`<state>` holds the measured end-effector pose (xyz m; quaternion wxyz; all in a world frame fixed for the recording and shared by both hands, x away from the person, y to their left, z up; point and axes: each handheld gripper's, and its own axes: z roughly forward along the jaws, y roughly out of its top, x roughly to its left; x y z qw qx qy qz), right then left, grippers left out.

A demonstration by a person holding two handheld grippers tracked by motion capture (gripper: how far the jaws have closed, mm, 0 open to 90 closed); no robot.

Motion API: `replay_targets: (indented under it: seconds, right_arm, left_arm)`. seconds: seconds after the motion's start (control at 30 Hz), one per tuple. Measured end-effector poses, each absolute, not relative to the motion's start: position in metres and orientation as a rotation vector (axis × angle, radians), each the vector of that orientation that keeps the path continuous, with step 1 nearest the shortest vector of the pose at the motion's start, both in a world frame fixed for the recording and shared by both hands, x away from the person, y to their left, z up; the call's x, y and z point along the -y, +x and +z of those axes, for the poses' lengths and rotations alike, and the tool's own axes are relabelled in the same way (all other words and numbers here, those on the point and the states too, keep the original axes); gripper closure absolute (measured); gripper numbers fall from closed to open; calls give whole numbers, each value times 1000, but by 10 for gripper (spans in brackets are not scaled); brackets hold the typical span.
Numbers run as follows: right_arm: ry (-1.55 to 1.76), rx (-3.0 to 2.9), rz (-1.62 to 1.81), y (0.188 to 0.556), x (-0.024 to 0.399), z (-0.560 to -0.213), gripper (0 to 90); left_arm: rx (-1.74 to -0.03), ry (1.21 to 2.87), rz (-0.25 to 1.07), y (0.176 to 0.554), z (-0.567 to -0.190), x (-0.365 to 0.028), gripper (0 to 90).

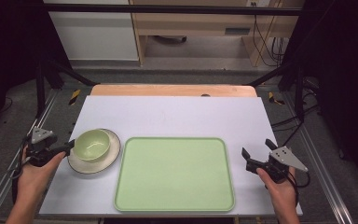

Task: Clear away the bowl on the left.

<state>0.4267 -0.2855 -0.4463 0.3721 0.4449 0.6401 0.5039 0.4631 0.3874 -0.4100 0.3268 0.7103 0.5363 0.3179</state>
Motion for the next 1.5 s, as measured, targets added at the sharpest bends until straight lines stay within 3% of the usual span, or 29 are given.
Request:
replay_targets:
  seconds: [0.5, 1.5]
  right_arm:
    - [1140, -1653, 1292, 427, 284, -448, 65]
    - [1133, -1692, 1282, 429, 281, -452, 67]
  left_arm:
    - [-1416, 1876, 733, 474, -415, -373, 490]
    - [-1492, 1885, 665, 492, -430, -362, 605]
